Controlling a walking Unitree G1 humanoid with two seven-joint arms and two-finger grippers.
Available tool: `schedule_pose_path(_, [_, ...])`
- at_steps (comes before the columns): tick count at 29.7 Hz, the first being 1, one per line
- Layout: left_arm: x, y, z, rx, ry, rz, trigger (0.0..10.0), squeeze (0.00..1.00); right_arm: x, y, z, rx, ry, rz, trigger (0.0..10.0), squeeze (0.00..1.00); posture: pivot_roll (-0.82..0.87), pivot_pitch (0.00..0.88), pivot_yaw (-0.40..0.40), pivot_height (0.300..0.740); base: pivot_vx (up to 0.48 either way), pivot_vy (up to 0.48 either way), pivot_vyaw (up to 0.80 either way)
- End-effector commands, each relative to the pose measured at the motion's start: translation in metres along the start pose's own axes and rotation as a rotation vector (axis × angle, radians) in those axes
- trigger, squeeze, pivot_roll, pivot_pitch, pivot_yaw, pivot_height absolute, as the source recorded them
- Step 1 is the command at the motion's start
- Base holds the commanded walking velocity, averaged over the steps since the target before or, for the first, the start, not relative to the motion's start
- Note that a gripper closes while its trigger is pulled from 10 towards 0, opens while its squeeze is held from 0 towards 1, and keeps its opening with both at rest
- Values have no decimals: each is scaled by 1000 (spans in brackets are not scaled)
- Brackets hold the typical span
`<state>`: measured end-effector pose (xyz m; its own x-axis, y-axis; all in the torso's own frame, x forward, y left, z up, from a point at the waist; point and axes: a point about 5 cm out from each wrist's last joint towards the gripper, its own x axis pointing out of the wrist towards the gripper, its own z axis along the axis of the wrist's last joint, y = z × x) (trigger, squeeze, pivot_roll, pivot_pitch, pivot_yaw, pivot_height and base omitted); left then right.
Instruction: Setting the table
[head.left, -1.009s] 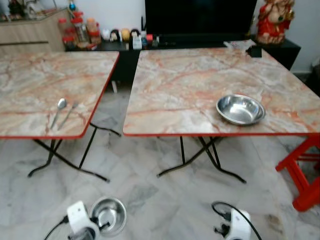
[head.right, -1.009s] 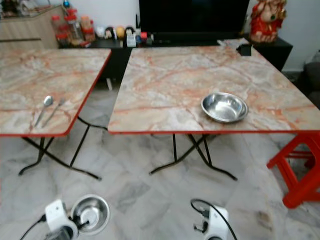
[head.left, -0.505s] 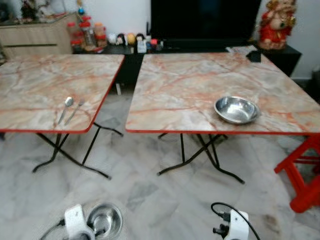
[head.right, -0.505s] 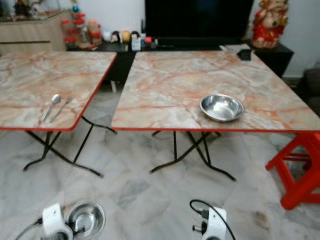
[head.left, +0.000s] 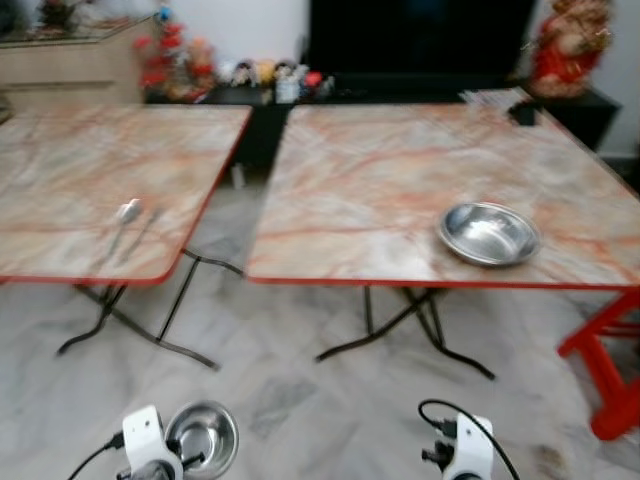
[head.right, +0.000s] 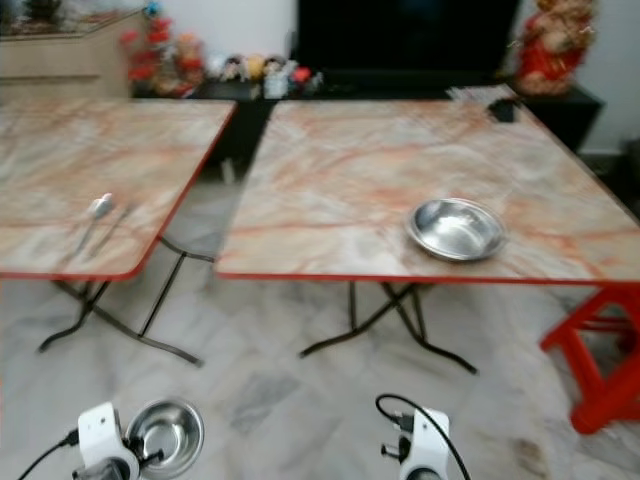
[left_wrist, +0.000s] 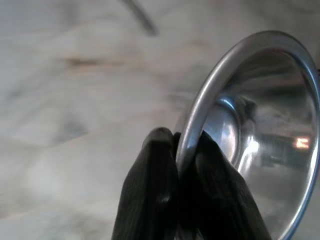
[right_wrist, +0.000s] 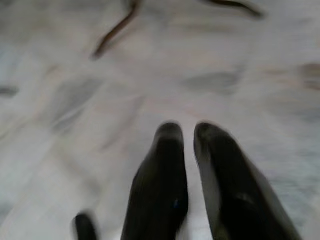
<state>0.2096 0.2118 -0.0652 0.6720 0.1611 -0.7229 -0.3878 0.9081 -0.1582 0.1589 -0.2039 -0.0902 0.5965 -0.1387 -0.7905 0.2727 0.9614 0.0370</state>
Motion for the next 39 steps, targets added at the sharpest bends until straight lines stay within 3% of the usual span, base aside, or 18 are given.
schedule_pose_path(1, [-2, 13, -4, 9, 19, 29, 10000, 0, 4, 12, 14, 10, -42, 28, 10000, 0, -11, 0, -3, 740, 352, 0, 0])
schedule_pose_path(8, [-2, 11, -4, 31, 25, 18, 10000, 0, 4, 13, 15, 7, -43, 28, 10000, 0, -7, 0, -3, 740, 329, 0, 0])
schedule_pose_path(22, [-2, 11, -3, 64, 20, 14, 10000, 0, 4, 13, 14, 0, -39, 30, 10000, 0, -14, 0, -2, 740, 0, 0, 0])
schedule_pose_path(39, [-2, 13, -2, 81, 18, 16, 10000, 0, 4, 12, 14, 3, -44, 31, 10000, 0, -26, 0, 8, 740, 0, -405, 0])
